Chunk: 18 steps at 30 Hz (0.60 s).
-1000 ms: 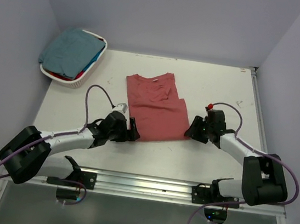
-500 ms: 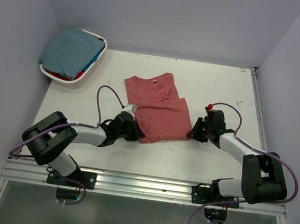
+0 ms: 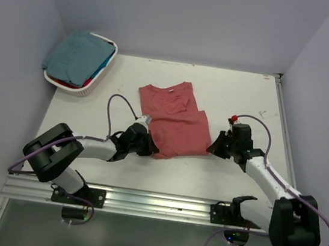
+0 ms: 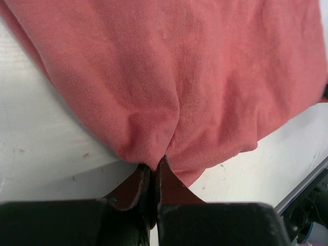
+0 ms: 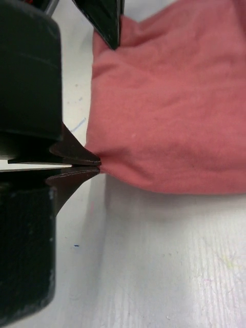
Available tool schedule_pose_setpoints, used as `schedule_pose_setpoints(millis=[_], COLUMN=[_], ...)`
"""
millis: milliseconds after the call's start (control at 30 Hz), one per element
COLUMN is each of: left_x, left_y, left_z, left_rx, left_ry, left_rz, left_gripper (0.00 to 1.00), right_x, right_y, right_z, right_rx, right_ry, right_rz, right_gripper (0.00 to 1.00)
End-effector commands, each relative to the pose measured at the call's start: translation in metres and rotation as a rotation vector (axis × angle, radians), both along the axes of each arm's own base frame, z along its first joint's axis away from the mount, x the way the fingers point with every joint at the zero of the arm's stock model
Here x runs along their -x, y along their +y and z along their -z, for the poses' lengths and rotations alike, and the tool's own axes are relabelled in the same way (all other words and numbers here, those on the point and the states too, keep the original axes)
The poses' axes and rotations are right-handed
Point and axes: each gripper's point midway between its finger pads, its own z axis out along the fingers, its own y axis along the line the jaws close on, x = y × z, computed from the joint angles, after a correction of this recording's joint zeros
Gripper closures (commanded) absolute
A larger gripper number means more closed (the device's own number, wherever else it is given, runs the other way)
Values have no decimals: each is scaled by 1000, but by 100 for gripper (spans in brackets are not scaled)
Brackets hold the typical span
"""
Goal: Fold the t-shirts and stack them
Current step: Grab one side of the 2/3 rectangular tshirt with both arms
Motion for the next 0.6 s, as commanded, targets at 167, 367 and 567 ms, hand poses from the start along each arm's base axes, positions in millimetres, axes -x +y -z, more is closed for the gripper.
schedule_pose_setpoints(millis=[167,367,567], left_x=[77,67,51], left_y=[63,51,39], left_z=[42,-11,-82], left_rx=[-293,-196,-35], left_ry=[224,102,-73], left_rz=[150,170,124], left_gripper=[100,100,100], right_x=[47,72,79], right_y=[9,7,12], right_z=[-67,-92,-109], right_rx=[-82,-116,-163], right_ry=[-121,-157,-184], right_rz=[-75,-87,-100], right_gripper=[100,100,100])
